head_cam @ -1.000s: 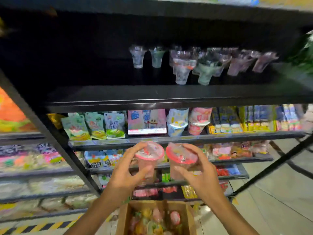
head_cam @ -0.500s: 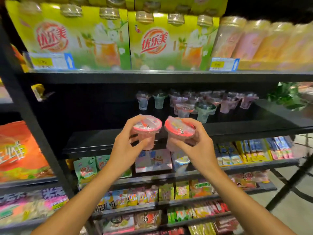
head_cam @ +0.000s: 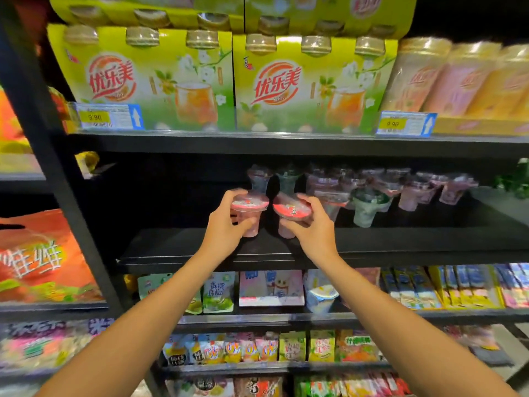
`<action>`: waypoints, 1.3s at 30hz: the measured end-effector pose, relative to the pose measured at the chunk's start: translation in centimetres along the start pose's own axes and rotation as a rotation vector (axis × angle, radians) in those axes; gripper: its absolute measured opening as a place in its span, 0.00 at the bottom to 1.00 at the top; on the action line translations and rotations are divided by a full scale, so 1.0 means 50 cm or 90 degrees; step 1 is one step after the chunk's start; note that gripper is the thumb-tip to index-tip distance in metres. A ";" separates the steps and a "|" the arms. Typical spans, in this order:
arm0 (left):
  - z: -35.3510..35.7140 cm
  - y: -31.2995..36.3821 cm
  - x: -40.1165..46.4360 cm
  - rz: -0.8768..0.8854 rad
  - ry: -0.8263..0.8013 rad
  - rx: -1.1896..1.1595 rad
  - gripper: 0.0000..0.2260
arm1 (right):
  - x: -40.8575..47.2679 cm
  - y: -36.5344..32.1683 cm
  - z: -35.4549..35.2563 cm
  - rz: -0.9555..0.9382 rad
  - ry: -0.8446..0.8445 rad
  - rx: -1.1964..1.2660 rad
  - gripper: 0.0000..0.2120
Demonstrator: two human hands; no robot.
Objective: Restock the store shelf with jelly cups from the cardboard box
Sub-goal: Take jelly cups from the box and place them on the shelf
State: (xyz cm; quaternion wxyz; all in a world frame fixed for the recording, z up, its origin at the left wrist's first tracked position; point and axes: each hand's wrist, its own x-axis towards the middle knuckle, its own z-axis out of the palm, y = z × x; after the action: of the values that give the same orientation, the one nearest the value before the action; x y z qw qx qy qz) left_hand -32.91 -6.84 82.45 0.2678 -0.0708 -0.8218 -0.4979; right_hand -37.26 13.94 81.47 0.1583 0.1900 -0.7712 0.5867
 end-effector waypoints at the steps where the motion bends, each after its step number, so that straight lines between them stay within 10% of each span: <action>1: 0.002 -0.014 0.011 -0.018 -0.006 -0.004 0.26 | 0.008 0.008 0.010 0.011 0.004 -0.015 0.28; 12: 0.030 -0.118 0.121 -0.053 -0.051 0.058 0.34 | 0.094 0.030 0.069 0.163 0.025 -0.303 0.05; 21: 0.087 -0.091 0.181 -0.141 -0.084 0.150 0.30 | 0.135 0.008 0.079 0.142 0.047 -0.197 0.35; 25: 0.070 -0.095 0.165 -0.148 -0.165 0.199 0.38 | 0.093 0.017 0.079 0.162 -0.033 -0.293 0.20; 39: 0.092 -0.103 0.155 -0.194 -0.235 0.316 0.27 | 0.084 -0.017 0.062 0.170 -0.126 -0.320 0.27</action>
State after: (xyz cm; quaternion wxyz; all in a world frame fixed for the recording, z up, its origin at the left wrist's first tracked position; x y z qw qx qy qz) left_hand -43.14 -6.63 80.73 0.0459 0.0313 -0.9536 -0.2958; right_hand -40.59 10.27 83.34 0.0462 0.0981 -0.9220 0.3718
